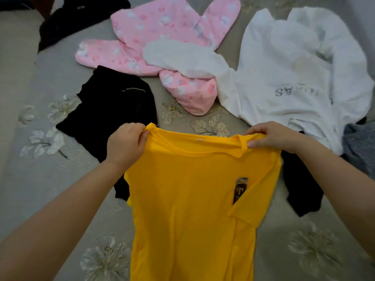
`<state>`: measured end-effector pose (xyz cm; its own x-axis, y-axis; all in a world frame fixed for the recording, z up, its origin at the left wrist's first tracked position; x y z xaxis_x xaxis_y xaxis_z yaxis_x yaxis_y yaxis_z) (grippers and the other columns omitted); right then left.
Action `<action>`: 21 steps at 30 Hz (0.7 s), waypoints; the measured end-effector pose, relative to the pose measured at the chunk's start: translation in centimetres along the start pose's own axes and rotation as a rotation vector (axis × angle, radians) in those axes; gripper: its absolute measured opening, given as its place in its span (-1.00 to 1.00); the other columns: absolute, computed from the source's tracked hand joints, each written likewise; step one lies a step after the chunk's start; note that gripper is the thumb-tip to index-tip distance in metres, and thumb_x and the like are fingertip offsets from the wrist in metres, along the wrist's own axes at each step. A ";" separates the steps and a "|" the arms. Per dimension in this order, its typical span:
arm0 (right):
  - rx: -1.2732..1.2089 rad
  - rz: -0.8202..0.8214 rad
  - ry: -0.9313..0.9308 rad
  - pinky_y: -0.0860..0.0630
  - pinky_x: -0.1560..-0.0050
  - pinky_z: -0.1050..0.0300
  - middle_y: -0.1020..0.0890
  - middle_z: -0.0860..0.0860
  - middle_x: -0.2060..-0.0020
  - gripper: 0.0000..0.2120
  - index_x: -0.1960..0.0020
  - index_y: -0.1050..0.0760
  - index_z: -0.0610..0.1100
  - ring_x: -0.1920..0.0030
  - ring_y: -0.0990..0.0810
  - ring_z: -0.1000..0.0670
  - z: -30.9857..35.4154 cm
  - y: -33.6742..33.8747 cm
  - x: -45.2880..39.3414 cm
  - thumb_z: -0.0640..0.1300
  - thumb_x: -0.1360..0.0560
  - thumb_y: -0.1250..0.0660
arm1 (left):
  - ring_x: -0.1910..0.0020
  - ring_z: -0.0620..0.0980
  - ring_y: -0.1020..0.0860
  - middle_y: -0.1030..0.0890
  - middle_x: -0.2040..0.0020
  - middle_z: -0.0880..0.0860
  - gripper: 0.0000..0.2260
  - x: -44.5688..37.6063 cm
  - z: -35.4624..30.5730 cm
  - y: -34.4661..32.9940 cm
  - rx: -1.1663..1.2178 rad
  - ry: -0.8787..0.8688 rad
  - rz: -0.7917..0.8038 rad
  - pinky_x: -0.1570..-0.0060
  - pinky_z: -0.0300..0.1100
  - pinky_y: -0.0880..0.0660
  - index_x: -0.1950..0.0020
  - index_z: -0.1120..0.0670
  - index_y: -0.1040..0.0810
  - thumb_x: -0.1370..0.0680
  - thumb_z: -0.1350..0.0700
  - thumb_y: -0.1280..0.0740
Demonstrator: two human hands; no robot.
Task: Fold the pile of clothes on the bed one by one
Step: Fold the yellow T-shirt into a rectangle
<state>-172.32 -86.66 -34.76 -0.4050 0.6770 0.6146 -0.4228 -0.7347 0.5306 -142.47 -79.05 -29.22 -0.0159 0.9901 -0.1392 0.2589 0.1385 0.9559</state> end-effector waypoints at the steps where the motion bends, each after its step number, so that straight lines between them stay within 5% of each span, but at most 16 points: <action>1: 0.021 -0.053 -0.027 -0.33 0.02 0.22 -0.52 0.05 0.03 -0.76 -0.04 -0.51 -0.02 -0.04 -0.47 0.02 -0.5 0.3 -1.6 -0.10 -0.39 -0.43 | 0.28 0.21 -0.53 -0.55 0.29 0.25 -0.74 -1.1 0.7 -1.2 -0.009 0.002 -0.008 0.37 -0.01 -0.42 0.16 0.31 -0.55 -0.51 0.14 -0.18; 6: 0.063 -0.456 -0.157 -0.29 -0.08 0.14 -0.49 -0.25 -0.17 -0.63 -0.26 -0.43 -0.24 -0.20 -0.42 -0.19 -3.7 0.6 -8.9 -0.16 -0.49 -0.32 | -0.04 0.21 -0.44 -0.52 -0.03 0.24 -0.77 -5.0 4.6 -11.3 -0.071 0.234 0.132 0.06 0.07 -0.35 -0.11 0.24 -0.48 -0.56 0.12 -0.20; 10: 0.228 -0.510 -0.201 -0.21 -0.24 0.00 -0.36 -0.29 -0.27 -0.47 -0.36 -0.27 -0.30 -0.30 -0.30 -0.21 -6.0 -4.7 -10.5 -0.14 -0.47 -0.32 | -0.46 0.17 -0.08 -0.17 -0.46 0.23 -0.49 -2.6 4.6 -19.5 -0.072 0.277 0.291 -0.36 0.08 -0.04 -0.45 0.17 -0.18 -0.54 0.12 -0.23; 12: 0.256 -0.546 -0.220 -0.19 -0.28 -0.06 -0.34 -0.29 -0.31 -0.35 -0.37 -0.26 -0.29 -0.32 -0.29 -0.24 -6.8 -8.1 -8.6 -0.03 -0.41 -0.40 | -0.46 0.24 -0.12 -0.20 -0.45 0.27 -0.50 -0.7 2.4 -21.1 -0.033 0.145 0.275 -0.38 0.18 0.03 -0.42 0.23 -0.26 -0.51 0.11 -0.25; 17: 0.357 -0.448 -0.392 0.00 -0.39 -0.16 -0.07 -0.23 -0.46 -0.15 -0.47 -0.08 -0.20 -0.47 -0.03 -0.20 -9.4 -15.2 -4.1 0.08 -0.36 -0.41 | -0.25 0.37 -0.41 -0.47 -0.25 0.33 -0.50 3.4 -3.0 -22.5 -0.013 -0.075 0.292 -0.18 0.35 -0.16 -0.21 0.32 -0.49 -0.44 0.00 -0.14; 19: 0.357 -0.408 -0.467 -0.05 -0.36 -0.13 -0.10 -0.19 -0.46 -0.26 -0.45 -0.12 -0.19 -0.45 -0.09 -0.17 -10.6 -15.8 -3.7 0.01 -0.41 -0.37 | -0.26 0.37 -0.39 -0.45 -0.26 0.33 -0.51 4.8 -4.8 -23.6 0.039 -0.089 0.346 -0.19 0.34 -0.19 -0.22 0.32 -0.48 -0.45 0.00 -0.19; 21: 0.374 -0.422 -0.481 -0.21 -0.23 -0.09 -0.33 -0.21 -0.32 -0.56 -0.25 -0.37 -0.25 -0.30 -0.30 -0.19 -11.5 -14.5 -4.1 -0.12 -0.43 -0.31 | -0.35 0.34 -0.28 -0.36 -0.35 0.32 -0.50 5.9 -5.9 -24.8 0.090 -0.053 0.427 -0.29 0.23 -0.05 -0.31 0.31 -0.40 -0.47 0.02 -0.25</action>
<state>-173.89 -78.21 -51.69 0.1672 0.8736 0.4570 -0.1249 -0.4411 0.8887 -154.66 -76.53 -52.27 0.1594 0.9555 0.2482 0.3149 -0.2875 0.9045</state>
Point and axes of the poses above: each hand's wrist, its own x-axis away from the middle knuckle, its own y-axis out of the back of the hand, z = x × y, the point moved 9 cm from there along -x, towards the middle knuckle
